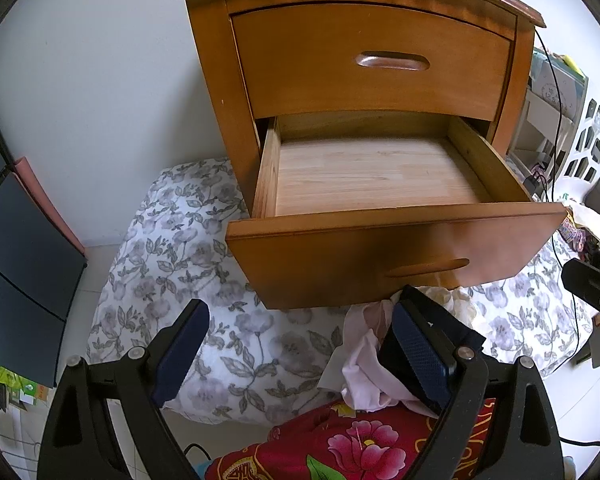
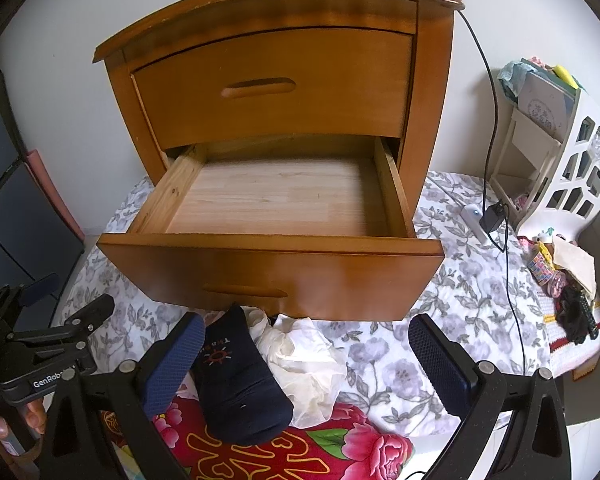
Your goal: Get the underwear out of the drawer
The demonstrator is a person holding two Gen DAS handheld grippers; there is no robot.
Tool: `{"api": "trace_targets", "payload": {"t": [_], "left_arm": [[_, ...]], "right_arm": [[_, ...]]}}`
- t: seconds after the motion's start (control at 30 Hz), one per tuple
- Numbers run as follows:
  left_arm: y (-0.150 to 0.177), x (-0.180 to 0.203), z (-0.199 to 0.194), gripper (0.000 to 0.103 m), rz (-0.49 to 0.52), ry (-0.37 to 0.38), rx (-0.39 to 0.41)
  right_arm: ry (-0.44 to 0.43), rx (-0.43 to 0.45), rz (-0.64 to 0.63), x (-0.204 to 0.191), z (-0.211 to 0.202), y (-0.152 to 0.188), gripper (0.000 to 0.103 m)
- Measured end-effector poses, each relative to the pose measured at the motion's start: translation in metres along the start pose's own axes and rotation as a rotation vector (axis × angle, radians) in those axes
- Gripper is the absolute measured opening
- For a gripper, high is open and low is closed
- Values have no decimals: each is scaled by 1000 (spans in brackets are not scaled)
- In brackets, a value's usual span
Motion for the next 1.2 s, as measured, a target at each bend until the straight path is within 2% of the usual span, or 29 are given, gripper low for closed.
{"api": "trace_targets", "payload": {"t": [1.2], "left_arm": [[3, -3, -1, 93, 12, -26, 10]], "right_arm": [[2, 1, 1, 0, 0, 1, 103]]}}
Point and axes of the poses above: each gripper's, at about its wrist camera, not at the fingertips, and z roughly the way its jaws point, x to its right, y to its underside, the point moved 5 cm from there along z, roughly the way its jaws point, and after that the axes turned 5 degrees about x, right-handed, at the moved point
